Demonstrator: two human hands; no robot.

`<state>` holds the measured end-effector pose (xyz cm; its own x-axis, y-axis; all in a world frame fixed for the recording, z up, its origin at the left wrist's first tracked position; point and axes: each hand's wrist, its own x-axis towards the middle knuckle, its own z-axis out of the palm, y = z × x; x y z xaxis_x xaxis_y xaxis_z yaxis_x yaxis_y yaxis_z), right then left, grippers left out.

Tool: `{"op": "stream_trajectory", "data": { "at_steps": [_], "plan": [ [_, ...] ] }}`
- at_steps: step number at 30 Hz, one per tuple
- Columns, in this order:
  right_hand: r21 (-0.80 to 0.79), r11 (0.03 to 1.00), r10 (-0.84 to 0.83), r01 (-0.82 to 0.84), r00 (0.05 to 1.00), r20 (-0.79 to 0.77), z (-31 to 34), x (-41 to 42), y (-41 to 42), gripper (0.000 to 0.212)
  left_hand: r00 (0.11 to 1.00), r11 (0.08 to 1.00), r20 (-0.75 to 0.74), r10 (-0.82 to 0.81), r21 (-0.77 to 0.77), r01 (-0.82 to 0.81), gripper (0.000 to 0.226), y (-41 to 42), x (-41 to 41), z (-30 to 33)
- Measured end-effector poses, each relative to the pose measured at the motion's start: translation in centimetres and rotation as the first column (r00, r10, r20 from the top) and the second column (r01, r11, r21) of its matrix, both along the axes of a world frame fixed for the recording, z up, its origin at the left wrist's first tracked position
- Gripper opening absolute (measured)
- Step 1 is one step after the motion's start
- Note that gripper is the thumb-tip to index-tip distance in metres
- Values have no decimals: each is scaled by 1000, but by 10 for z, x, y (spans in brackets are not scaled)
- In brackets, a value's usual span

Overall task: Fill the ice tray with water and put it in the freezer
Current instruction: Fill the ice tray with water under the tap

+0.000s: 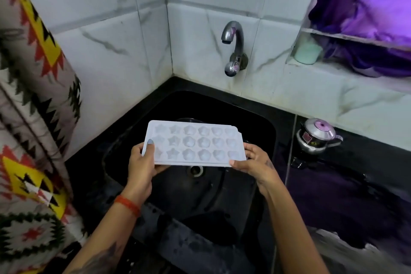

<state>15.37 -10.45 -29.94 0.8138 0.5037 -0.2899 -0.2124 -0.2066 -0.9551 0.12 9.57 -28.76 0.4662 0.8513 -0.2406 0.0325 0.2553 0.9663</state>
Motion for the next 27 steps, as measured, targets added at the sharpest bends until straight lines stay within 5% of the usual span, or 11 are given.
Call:
{"op": "stream_trajectory", "data": {
  "at_steps": [13, 19, 27],
  "plan": [
    [-37, 990, -133, 132, 991, -22, 3, 49, 33, 49, 996, 994, 18, -93, -50, 94, 31, 45, 70, 1],
    [-115, 903, -380, 415, 893, 240, 21, 79, 77, 45, 995, 993, 24, -96, -73, 97, 29, 61, 84, 2],
    [-248, 915, -113, 319, 791, 602, 57, 149, 164, 64, 995, 992, 10, -97, -78, 97, 29, 73, 91, 0]
  ]
}}
